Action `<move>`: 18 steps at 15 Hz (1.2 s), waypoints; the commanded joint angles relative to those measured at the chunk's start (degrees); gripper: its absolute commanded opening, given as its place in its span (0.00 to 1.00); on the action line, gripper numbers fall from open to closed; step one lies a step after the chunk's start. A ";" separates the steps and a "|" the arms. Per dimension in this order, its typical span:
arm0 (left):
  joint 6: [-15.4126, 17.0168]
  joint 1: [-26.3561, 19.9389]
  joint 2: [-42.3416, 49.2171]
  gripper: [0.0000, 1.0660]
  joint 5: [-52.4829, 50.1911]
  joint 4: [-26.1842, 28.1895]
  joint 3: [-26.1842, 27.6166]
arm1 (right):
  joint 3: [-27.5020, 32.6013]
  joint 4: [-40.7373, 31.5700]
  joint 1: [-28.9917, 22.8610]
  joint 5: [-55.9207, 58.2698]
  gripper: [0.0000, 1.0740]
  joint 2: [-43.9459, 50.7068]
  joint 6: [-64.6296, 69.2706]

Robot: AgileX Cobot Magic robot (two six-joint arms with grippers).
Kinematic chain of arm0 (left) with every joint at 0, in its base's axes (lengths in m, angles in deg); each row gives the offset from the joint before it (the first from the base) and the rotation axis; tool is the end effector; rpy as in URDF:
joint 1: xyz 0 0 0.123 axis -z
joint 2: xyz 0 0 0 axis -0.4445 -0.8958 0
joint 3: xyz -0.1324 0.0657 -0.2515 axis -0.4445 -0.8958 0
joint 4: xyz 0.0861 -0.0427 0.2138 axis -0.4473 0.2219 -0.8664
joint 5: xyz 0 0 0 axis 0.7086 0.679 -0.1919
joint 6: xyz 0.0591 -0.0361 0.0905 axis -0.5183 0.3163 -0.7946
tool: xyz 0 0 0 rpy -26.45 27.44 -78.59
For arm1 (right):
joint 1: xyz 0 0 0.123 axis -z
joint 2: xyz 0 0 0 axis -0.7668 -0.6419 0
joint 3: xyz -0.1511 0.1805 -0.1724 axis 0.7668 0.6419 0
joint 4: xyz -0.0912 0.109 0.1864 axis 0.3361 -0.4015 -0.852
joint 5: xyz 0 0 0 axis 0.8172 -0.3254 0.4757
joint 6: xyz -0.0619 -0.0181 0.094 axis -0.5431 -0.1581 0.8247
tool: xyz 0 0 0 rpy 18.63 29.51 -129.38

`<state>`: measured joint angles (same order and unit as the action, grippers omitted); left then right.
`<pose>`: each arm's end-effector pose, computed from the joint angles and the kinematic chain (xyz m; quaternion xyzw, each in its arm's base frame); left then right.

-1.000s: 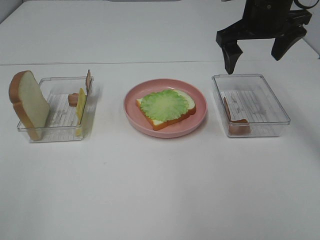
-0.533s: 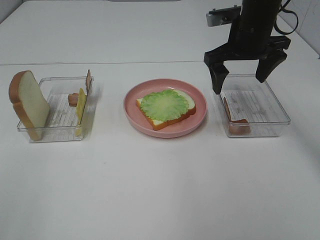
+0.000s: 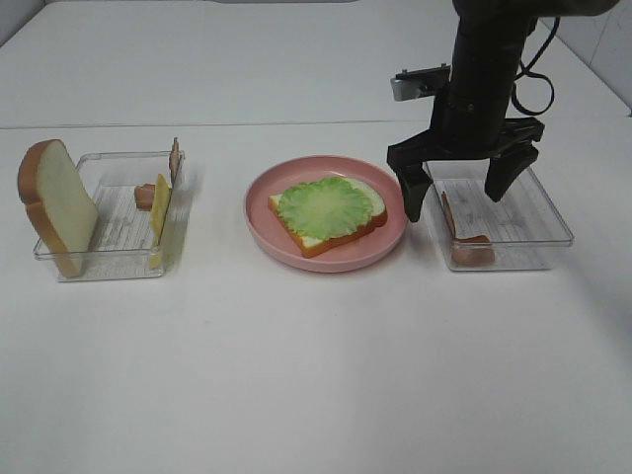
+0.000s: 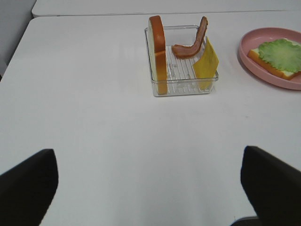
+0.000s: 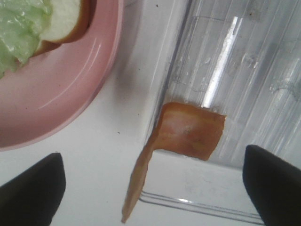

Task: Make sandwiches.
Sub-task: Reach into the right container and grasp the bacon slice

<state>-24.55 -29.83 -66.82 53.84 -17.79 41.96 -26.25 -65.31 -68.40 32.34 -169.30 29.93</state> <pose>-0.0101 -0.0090 0.2627 -0.0055 0.8500 -0.0153 0.5266 0.4060 0.1346 0.1586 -0.1411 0.9899 0.0022 0.0123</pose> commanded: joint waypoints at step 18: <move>0.11 -0.06 0.92 0.95 -0.23 0.06 -0.11 | 0.17 0.57 0.06 -1.20 0.00 -1.72 0.00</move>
<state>-24.55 -29.83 -66.82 53.84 -17.79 41.96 -26.25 -64.91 -68.40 30.79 -170.85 29.93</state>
